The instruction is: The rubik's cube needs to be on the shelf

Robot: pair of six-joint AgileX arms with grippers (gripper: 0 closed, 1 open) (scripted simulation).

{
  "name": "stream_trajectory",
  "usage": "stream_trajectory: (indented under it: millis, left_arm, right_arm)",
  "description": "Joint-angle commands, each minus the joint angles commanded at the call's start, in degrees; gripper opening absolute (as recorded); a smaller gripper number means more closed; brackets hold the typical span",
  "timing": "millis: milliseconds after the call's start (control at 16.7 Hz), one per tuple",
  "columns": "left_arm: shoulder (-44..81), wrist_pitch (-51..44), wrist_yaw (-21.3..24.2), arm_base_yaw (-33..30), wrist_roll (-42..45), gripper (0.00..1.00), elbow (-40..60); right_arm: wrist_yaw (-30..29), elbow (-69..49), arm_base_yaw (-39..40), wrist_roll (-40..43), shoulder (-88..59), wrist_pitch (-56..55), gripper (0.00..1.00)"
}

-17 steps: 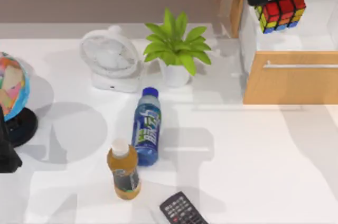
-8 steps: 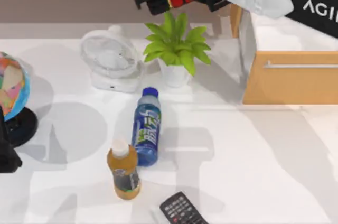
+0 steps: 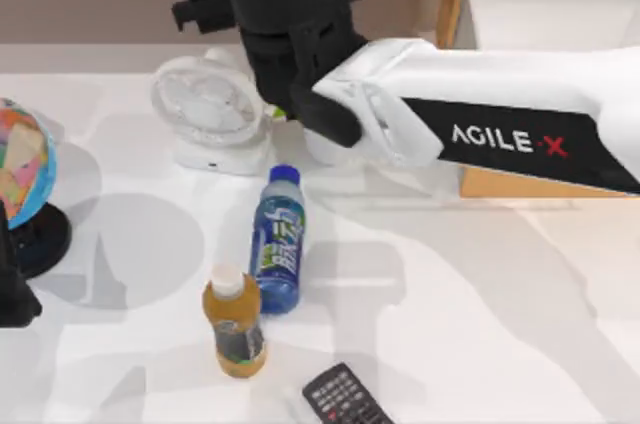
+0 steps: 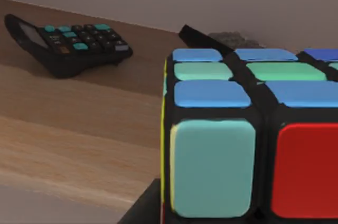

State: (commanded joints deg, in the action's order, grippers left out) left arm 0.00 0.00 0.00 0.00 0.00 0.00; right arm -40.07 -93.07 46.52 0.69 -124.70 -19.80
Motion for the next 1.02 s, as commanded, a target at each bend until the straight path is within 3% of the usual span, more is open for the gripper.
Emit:
stream_trajectory:
  millis: [240,480,1020]
  left_arm:
    - [0.00,0.00,0.00,0.00,0.00,1.00,0.00]
    - [0.00,0.00,0.00,0.00,0.00,1.00,0.00]
    - [0.00,0.00,0.00,0.00,0.00,1.00,0.00]
  right_arm:
    - [-5.48,3.78,1.10,2.51,-4.81,-19.89,0.00]
    - [-8.92,5.83,1.36,4.36,-8.34,-32.34,0.00]
    - [-9.64,6.00,1.01,4.71,-9.21,-35.13,0.00]
